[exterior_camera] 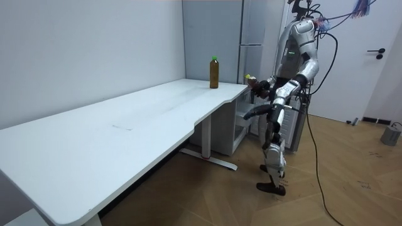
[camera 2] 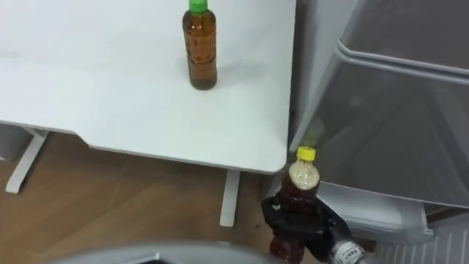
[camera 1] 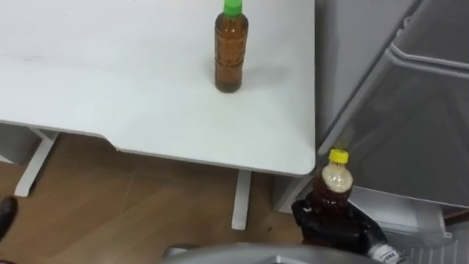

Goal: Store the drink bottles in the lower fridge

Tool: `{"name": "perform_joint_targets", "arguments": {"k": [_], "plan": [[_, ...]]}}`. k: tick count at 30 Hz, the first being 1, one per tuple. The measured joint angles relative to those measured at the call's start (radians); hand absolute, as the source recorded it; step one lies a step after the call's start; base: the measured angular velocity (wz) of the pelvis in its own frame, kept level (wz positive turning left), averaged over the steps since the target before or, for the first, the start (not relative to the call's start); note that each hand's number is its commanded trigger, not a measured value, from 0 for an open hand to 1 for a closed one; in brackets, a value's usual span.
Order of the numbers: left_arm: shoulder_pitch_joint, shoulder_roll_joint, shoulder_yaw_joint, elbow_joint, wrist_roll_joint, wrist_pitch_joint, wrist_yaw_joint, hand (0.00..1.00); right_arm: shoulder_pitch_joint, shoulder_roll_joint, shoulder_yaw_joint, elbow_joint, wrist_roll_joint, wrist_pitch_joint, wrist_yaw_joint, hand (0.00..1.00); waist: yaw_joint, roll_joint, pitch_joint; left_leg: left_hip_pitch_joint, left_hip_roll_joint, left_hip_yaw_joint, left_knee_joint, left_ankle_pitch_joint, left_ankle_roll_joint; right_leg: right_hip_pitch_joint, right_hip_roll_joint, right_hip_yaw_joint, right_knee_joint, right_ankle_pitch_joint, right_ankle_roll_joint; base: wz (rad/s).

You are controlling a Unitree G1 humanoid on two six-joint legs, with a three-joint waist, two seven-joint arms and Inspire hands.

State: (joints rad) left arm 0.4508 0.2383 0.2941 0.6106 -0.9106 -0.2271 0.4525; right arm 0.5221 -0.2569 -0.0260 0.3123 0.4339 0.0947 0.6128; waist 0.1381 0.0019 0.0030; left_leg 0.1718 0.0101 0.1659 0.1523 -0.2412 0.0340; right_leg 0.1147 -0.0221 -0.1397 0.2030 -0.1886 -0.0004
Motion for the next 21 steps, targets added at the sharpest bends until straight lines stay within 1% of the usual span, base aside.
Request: {"name": "perform_joint_targets", "arguments": {"k": [1,3,4,6,7,8,9,10,12,13,15,18,19,20,21], "plan": [[0.005,-0.003,-0.005,0.021,0.001,0.008,-0.012,0.00,-0.002,0.000,-0.002,0.001,0.001,0.005,-0.005,1.00,-0.004,-0.001,0.0004,0.002,0.001,0.004,-0.002,0.000,0.000,-0.001,0.004,0.002,0.003,0.000,0.000,-0.28],[0.001,-0.007,-0.024,0.136,0.013,0.037,-0.071,0.00,-0.018,-0.004,-0.011,0.031,0.007,0.010,-0.013,1.00,-0.018,-0.003,0.0015,0.009,0.003,0.021,-0.003,-0.001,-0.001,-0.002,0.009,0.018,0.000,0.000,0.000,-0.21],[-0.001,-0.009,-0.028,0.164,0.013,0.047,-0.083,0.00,-0.025,-0.004,-0.013,0.043,0.009,0.011,-0.016,1.00,-0.026,-0.005,0.0023,0.009,0.002,0.021,-0.004,-0.001,-0.001,-0.003,0.009,0.019,0.001,0.000,0.000,-0.10],[0.005,-0.017,-0.065,0.261,0.022,0.085,-0.127,0.00,-0.036,-0.003,-0.020,0.067,0.041,0.012,-0.026,1.00,-0.054,-0.011,0.0046,0.009,0.001,0.023,-0.005,-0.001,0.001,-0.003,0.008,0.019,0.000,0.001,0.000,0.00],[0.001,-0.020,-0.071,0.289,0.025,0.096,-0.140,0.00,-0.039,-0.002,-0.021,0.076,0.051,0.012,-0.028,1.00,-0.058,-0.008,0.0027,0.010,0.001,0.024,-0.007,-0.002,0.001,-0.003,0.008,0.022,0.000,0.001,0.000,-0.03],[-0.013,-0.023,-0.085,0.347,0.042,0.118,-0.161,0.00,-0.041,0.000,-0.022,0.091,0.077,0.014,-0.037,1.00,-0.061,-0.013,0.0054,0.010,0.001,0.026,-0.008,-0.002,0.001,-0.005,0.009,0.026,0.002,0.001,0.000,-0.05],[-0.028,-0.026,-0.107,0.388,0.059,0.139,-0.183,0.00,-0.047,0.000,-0.023,0.107,0.098,0.016,-0.044,1.00,-0.065,-0.011,0.0038,0.005,0.001,0.027,-0.006,-0.002,0.001,-0.009,0.008,0.026,0.003,0.001,0.000,0.00],[-0.032,-0.026,-0.116,0.405,0.068,0.149,-0.194,0.00,-0.050,0.000,-0.022,0.114,0.111,0.018,-0.050,1.00,-0.067,-0.012,0.0040,0.002,0.001,0.026,-0.005,-0.002,0.001,-0.011,0.008,0.026,0.003,0.001,0.001,0.00],[-0.039,-0.027,-0.146,0.443,0.105,0.184,-0.237,0.00,-0.057,0.000,-0.023,0.124,0.125,0.018,-0.077,1.00,-0.087,-0.015,0.0045,-0.007,0.002,0.025,-0.001,-0.002,0.001,-0.017,0.008,0.027,0.003,0.001,0.000,0.02],[-0.040,-0.027,-0.151,0.449,0.121,0.190,-0.248,0.00,-0.062,0.000,-0.024,0.132,0.129,0.018,-0.081,1.00,-0.092,-0.015,0.0044,-0.007,0.003,0.026,-0.002,-0.002,0.001,-0.016,0.009,0.028,0.003,0.001,0.000,0.00],[-0.050,-0.027,-0.170,0.472,0.177,0.207,-0.283,0.00,-0.085,0.000,-0.026,0.168,0.147,0.018,-0.102,1.00,-0.115,-0.014,0.0042,-0.010,0.004,0.030,-0.001,-0.002,0.000,-0.017,0.009,0.028,0.003,0.002,0.000,-0.02],[-0.060,-0.030,-0.182,0.471,0.251,0.223,-0.322,0.00,-0.090,0.000,-0.039,0.181,0.152,0.018,-0.126,1.00,-0.139,-0.013,0.0022,-0.013,0.005,0.046,0.000,-0.002,0.000,-0.030,0.009,0.032,0.006,0.002,0.000,-0.08],[-0.062,-0.031,-0.181,0.472,0.256,0.224,-0.327,0.00,-0.091,0.000,-0.042,0.181,0.155,0.018,-0.133,1.00,-0.144,-0.013,0.0024,-0.014,0.005,0.048,-0.001,-0.002,0.000,-0.030,0.010,0.032,0.006,0.002,0.000,-0.08],[-0.069,-0.031,-0.182,0.471,0.269,0.225,-0.331,0.00,-0.093,0.000,-0.048,0.182,0.165,0.018,-0.152,1.00,-0.159,-0.012,0.0025,-0.018,0.005,0.048,0.000,-0.002,0.000,-0.033,0.010,0.032,0.007,0.002,0.000,-0.05],[-0.079,-0.031,-0.181,0.471,0.285,0.225,-0.334,0.00,-0.093,0.001,-0.058,0.182,0.180,0.017,-0.175,1.00,-0.164,-0.014,0.0015,-0.019,0.005,0.052,0.000,-0.002,0.000,-0.036,0.011,0.036,0.007,0.002,0.000,-0.07]]}}
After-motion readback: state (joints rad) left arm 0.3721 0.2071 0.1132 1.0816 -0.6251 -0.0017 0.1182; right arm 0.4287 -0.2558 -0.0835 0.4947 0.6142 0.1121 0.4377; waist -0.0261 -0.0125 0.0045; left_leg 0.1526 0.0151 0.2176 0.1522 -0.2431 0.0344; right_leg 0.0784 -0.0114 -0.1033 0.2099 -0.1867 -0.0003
